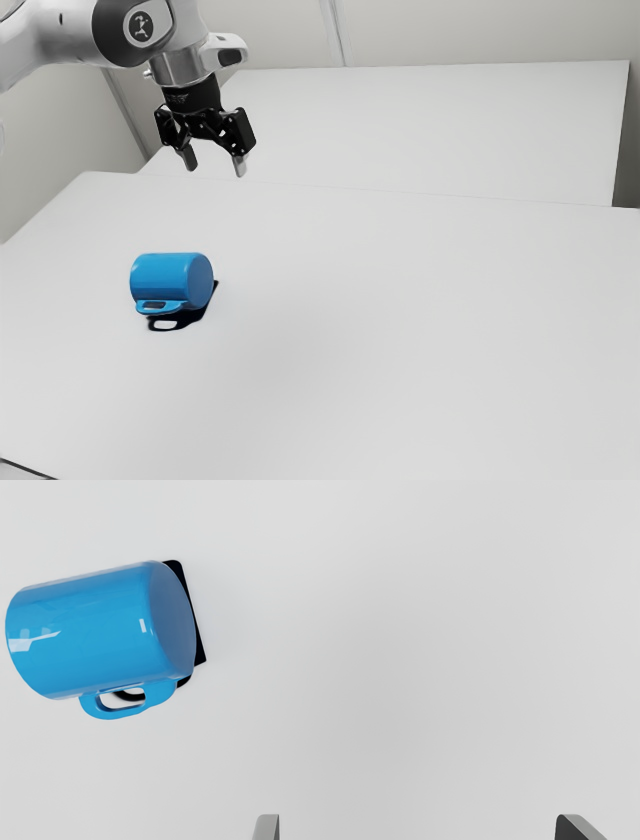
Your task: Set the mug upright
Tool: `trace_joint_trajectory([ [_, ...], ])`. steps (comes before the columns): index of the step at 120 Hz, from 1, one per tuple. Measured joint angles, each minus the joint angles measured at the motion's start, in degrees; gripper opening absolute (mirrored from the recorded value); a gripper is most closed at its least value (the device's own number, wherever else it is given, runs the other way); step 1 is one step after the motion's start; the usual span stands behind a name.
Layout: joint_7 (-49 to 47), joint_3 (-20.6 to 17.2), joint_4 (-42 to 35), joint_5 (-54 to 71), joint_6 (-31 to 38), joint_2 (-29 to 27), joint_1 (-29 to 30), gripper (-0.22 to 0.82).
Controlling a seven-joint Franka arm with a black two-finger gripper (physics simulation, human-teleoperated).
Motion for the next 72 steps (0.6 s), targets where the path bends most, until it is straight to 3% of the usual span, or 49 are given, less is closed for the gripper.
trace_joint_trajectory([
  [44,-0.3,0.0,-2.0,-0.1,0.0,-2.6,0.3,0.60],
  [72,0.8,-0.2,-2.5,-0.7,-0.9,-3.4,7.5,0.60],
])
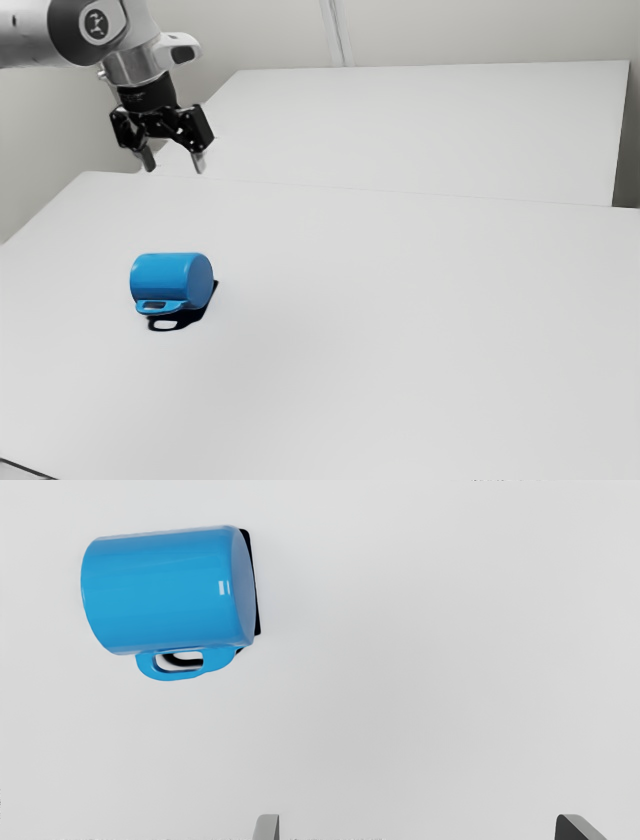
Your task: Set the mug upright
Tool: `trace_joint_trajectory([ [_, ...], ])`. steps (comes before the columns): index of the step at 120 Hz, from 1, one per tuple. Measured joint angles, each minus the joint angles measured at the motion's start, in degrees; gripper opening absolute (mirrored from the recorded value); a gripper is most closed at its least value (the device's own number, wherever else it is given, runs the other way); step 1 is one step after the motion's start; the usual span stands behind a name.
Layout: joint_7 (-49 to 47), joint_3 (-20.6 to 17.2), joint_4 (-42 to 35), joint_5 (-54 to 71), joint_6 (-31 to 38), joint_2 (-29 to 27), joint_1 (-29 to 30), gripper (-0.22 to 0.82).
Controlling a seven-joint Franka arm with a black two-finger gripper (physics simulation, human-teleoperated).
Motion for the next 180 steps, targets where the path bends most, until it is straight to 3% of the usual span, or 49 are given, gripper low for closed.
trace_joint_trajectory([
  [31,4.7,0.0,-0.1,-2.5,-0.4,1.0,8.5,0.60],
  [67,11.5,0.1,-0.1,-4.5,1.4,6.3,17.5,0.60],
  [180,31.5,0.1,-5.9,-16.5,11.8,17.5,31.0,0.60],
])
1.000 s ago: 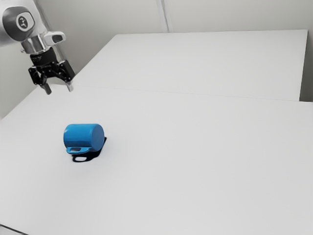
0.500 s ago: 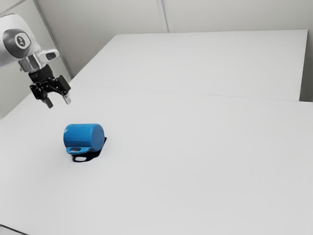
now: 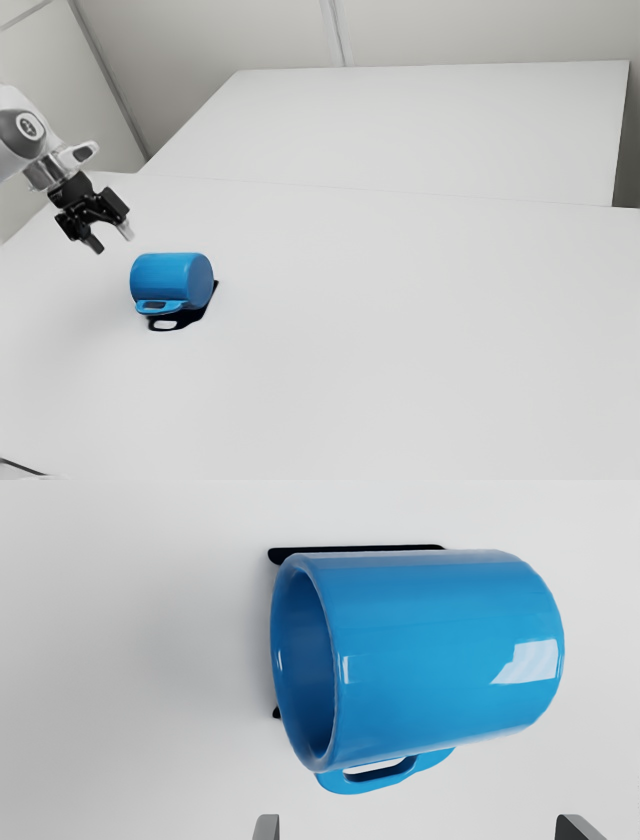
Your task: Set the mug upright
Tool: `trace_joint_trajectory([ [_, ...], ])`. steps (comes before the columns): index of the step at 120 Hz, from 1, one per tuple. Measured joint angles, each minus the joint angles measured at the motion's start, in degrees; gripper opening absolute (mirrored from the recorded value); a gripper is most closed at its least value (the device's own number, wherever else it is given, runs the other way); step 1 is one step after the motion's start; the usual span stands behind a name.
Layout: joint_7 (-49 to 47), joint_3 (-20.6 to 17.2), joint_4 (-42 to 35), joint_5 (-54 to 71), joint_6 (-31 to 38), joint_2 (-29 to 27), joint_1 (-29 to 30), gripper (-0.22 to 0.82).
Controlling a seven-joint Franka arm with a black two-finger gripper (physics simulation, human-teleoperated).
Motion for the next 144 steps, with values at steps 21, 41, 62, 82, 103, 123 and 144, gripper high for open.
trace_joint_trajectory([
  [21,2.9,0.0,-1.2,-3.7,1.4,1.9,1.1,0.60],
  [41,6.3,0.1,-3.9,-9.2,3.7,3.5,2.4,0.60],
  [62,10.6,0.1,-4.7,-15.5,5.2,5.3,3.6,0.60],
  [82,15.4,0.1,-7.9,-23.6,5.7,5.7,4.5,0.60],
  [103,20.2,0.1,-10.8,-30.9,5.7,5.9,4.9,0.60],
  [123,24.8,0.1,-12.9,-37.6,4.9,6.5,5.6,0.50],
  [144,28.4,-0.3,-13.0,-40.2,3.9,6.2,5.8,0.11],
])
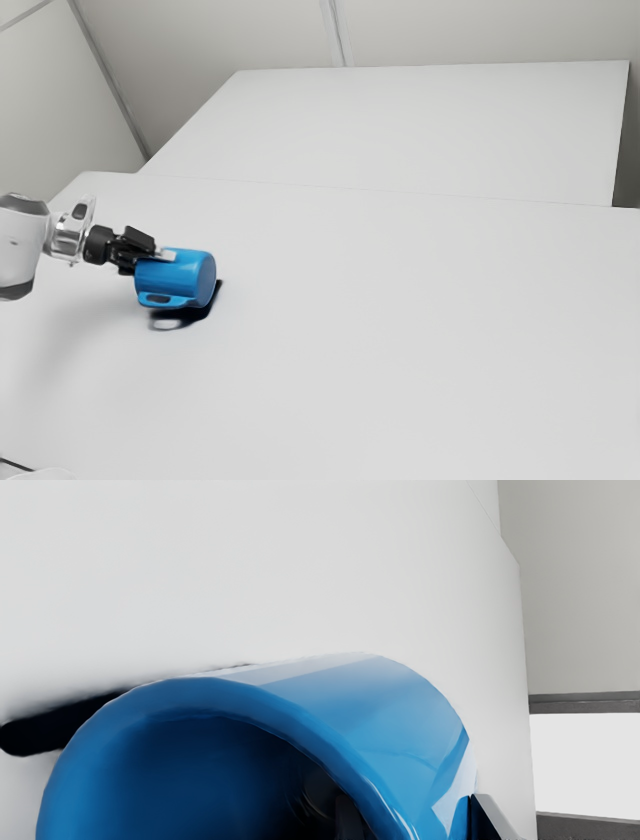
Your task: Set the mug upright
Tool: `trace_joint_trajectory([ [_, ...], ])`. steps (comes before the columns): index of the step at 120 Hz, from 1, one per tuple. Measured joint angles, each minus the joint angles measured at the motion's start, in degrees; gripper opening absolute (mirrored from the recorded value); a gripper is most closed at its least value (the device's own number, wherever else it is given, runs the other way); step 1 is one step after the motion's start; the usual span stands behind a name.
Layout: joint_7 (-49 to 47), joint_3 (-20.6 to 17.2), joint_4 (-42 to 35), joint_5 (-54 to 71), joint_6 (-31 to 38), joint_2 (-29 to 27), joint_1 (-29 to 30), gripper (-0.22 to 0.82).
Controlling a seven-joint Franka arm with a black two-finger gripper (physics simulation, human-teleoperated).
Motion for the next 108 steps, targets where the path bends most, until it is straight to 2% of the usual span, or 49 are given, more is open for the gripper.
trace_joint_trajectory([
  [18,2.3,-1.2,-0.2,-0.6,0.1,-0.4,0.4,-0.04],
  [39,4.3,-3.7,-2.2,-0.6,0.9,-3.9,1.4,-0.13],
  [56,5.3,-4.2,-3.9,-0.2,1.6,-8.0,0.5,-0.17],
  [83,2.2,-4.0,-4.2,13.0,5.2,-17.8,-9.2,-0.18],
  [108,-7.3,-3.6,-5.1,32.2,7.5,-23.7,-20.0,-0.18],
])
